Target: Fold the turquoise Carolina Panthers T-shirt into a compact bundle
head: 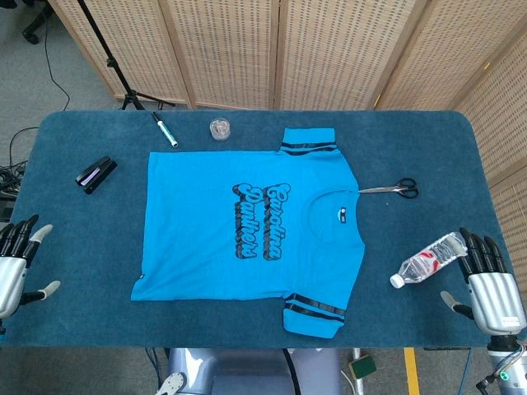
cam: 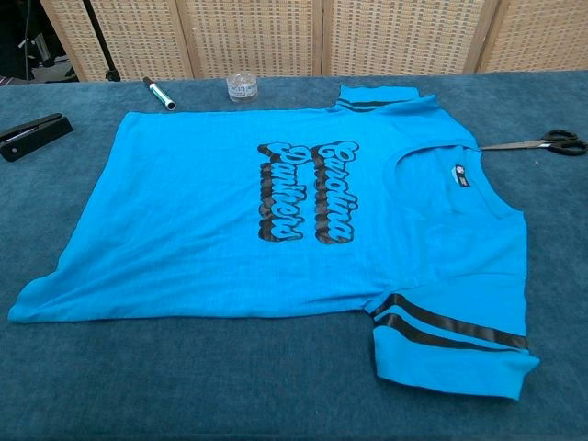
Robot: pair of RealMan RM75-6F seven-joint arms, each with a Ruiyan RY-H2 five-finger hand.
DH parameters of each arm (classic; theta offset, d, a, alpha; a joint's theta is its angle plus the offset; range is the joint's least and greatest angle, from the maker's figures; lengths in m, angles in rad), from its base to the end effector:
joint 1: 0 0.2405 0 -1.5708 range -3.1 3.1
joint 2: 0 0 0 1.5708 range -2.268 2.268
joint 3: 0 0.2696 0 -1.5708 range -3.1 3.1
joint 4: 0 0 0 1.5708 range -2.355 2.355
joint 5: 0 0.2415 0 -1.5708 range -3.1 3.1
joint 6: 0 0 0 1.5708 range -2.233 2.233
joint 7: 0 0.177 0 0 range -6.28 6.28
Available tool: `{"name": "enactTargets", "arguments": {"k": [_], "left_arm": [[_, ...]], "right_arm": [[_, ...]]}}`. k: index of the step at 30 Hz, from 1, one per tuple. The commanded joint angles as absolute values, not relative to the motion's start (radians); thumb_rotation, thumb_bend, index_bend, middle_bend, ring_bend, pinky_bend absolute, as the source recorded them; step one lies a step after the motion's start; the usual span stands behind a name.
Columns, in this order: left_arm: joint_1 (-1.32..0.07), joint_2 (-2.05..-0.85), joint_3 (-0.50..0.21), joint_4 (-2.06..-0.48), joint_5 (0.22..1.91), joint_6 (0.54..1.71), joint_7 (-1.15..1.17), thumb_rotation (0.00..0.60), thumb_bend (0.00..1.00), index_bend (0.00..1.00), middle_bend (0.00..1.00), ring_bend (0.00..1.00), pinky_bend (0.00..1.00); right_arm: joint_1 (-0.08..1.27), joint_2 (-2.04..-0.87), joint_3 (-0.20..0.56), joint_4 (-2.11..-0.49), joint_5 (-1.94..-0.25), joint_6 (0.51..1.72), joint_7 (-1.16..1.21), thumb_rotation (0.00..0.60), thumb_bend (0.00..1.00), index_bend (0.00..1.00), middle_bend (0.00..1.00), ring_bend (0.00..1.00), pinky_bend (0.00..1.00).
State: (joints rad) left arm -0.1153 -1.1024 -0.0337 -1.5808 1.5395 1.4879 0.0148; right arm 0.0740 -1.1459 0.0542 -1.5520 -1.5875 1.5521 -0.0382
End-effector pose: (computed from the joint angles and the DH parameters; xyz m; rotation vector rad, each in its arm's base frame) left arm -0.3325 0.2246 0.1404 -1.4581 -0.8279 -0.8944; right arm -0.3290 -0.2149 0.1383 1.4305 -0.7672 0.9341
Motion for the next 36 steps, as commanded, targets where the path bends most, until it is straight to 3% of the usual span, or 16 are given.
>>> {"name": "enactTargets", "arguments": {"k": [1, 9, 17, 23, 36], "left_arm": [[-0.116, -1.103, -0.033, -1.580, 1.537, 1.485, 0.018, 0.600, 0.00, 0.00, 0.00, 0.00, 0.00], [-0.119, -1.105, -0.034, -1.584, 1.530, 1.475, 0.028, 0.600, 0.00, 0.00, 0.00, 0.00, 0.00], [-0.124, -1.111, -0.033, -1.583, 1.530, 1.467, 0.041, 0.600, 0.00, 0.00, 0.00, 0.00, 0.00], [-0.125, -1.109, -0.031, -1.586, 1.532, 1.466, 0.039, 0.600, 0.00, 0.00, 0.00, 0.00, 0.00], [-0.131, -1.115, -0.039, -1.583, 1.509, 1.451, 0.047, 0.600, 0.00, 0.00, 0.00, 0.00, 0.00]], "right_arm": [[0.075, -1.144, 0.053, -1.555, -1.588, 1.550, -0.040, 0.600, 0.00, 0.00, 0.00, 0.00, 0.00], [0.084, -1.123, 0.029, -1.558, -1.612, 1.517, -0.039, 0.600, 0.00, 0.00, 0.00, 0.00, 0.00], [0.146, -1.122, -0.069, -1.471, -1.841, 1.486, 0.059, 0.600, 0.00, 0.01, 0.00, 0.00, 0.00], [0.188, -1.189, -0.123, -1.393, -1.971, 1.456, 0.034, 0.600, 0.00, 0.09, 0.00, 0.00, 0.00], [0.262, -1.330, -0.141, -1.244, -2.063, 1.432, 0.007, 0.600, 0.00, 0.23, 0.00, 0.00, 0.00]]}}
